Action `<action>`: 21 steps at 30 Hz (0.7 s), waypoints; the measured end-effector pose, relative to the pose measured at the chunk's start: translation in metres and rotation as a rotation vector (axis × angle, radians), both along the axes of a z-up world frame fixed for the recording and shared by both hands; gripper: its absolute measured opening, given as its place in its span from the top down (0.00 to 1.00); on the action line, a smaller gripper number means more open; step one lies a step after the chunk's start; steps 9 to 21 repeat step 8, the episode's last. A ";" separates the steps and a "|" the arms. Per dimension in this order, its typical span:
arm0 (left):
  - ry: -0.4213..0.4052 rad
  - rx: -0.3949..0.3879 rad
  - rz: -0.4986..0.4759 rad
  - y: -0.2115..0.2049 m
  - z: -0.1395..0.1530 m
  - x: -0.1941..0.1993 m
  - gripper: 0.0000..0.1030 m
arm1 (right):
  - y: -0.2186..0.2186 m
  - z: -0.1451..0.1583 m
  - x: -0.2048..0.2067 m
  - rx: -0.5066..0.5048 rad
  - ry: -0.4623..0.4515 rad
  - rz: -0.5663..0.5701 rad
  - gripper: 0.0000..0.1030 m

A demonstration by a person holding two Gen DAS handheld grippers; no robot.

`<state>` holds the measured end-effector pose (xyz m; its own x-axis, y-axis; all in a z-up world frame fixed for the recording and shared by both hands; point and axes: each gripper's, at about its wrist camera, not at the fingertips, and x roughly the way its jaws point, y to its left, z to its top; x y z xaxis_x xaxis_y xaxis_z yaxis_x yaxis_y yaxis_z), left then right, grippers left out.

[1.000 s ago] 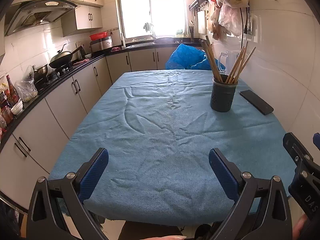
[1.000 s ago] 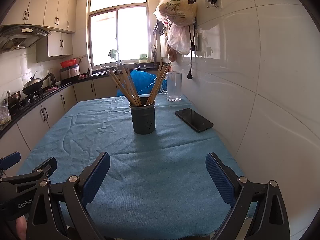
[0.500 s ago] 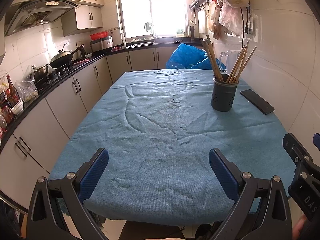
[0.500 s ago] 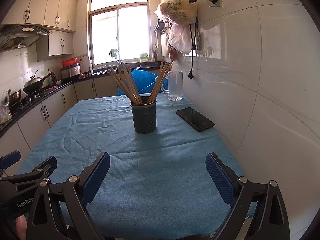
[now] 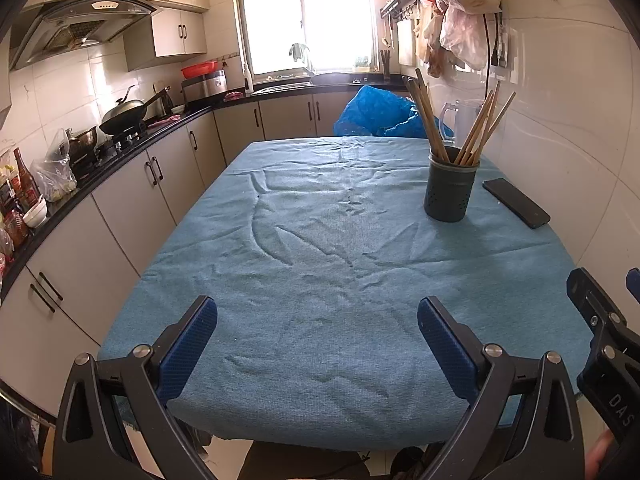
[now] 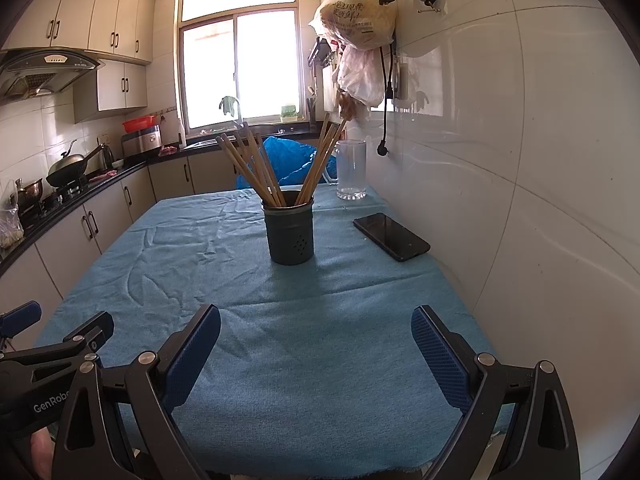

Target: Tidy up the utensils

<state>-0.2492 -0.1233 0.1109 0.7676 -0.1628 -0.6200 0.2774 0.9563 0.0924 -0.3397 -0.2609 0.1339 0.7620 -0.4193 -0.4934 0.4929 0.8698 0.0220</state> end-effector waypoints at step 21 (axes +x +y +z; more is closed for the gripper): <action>0.011 0.002 0.025 0.009 -0.001 0.019 0.03 | -0.003 -0.010 0.007 0.032 0.026 0.016 0.04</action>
